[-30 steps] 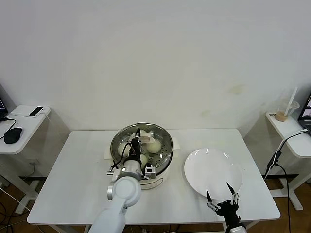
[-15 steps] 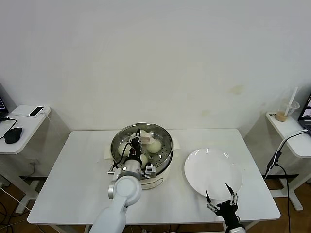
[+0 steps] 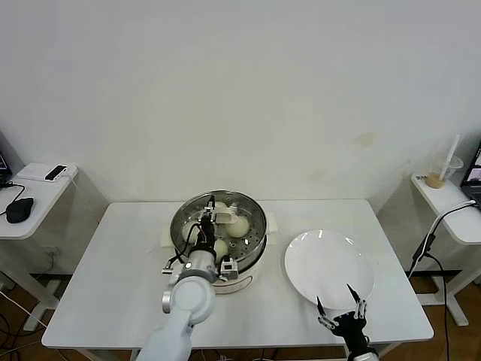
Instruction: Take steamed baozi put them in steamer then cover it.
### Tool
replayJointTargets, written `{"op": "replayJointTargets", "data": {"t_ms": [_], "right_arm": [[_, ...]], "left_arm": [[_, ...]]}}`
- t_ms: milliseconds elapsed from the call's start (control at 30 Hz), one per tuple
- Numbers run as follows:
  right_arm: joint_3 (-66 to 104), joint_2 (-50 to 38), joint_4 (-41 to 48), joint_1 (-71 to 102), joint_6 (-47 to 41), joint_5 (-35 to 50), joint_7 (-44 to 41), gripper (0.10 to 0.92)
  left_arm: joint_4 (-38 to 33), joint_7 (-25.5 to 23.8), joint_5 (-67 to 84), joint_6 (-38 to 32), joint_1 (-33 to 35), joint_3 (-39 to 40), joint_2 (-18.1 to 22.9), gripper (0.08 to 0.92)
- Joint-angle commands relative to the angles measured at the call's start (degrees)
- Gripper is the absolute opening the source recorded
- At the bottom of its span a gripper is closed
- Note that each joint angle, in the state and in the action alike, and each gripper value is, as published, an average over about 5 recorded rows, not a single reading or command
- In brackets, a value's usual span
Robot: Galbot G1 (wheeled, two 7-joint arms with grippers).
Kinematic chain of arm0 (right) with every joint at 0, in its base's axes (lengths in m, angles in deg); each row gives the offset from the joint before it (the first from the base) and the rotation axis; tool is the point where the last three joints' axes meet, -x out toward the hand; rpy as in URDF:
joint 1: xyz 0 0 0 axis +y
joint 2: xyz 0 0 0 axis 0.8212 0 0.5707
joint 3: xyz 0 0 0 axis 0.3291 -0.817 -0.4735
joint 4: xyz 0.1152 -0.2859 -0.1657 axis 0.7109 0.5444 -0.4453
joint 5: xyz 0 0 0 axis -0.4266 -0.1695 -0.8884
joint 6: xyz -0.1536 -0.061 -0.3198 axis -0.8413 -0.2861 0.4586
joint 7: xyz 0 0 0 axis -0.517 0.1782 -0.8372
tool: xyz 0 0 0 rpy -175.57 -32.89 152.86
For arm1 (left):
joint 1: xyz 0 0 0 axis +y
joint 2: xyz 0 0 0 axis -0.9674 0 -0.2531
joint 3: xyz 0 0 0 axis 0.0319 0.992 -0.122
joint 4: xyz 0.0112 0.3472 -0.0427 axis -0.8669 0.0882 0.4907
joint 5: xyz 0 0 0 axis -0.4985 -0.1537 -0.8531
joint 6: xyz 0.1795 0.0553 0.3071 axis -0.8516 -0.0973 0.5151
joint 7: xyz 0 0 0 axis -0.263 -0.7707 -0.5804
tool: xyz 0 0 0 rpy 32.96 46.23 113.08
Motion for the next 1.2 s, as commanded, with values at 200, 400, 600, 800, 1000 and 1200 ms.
{"op": "replayJointTargets", "data": {"t_ms": [200,400,600,800,1000,1200], "right_arm": [[0.18,-0.18,-0.12,0.54,0.16,-0.02,0.09,0.823],[0.22,-0.9,-0.02,0.81,0.32,0.39,0.12,0.823],[0.15,-2.71,-0.77,1.82,1.13,2.39,0.43,0.823],[-0.04,-3.95,-2.13,2.6,1.52,3.84,0.6,0.823],[-1.37,-3.19,-2.61,2.59,1.31,5.24,0.31,0.823],[-2.05,-4.82,-3.59,3.67,-0.43,14.55,-1.05,0.823]], "left_arm": [[-14.19,3.9,7.25,-1.66,9.86,-0.33,-4.57,0.655],[-22.05,7.28,15.45,-3.96,18.23,-1.79,-6.7,0.801],[-22.4,17.6,47.95,-7.96,27.29,-10.89,-7.34,0.822],[-20.75,27.25,75.42,-17.69,34.02,-21.43,-5.28,0.823],[-21.6,27.97,87.97,-21.97,38.98,-26.46,-3.92,0.823],[-19.87,25.78,96.99,-23.9,45.19,-29.65,-3.64,0.823]]}}
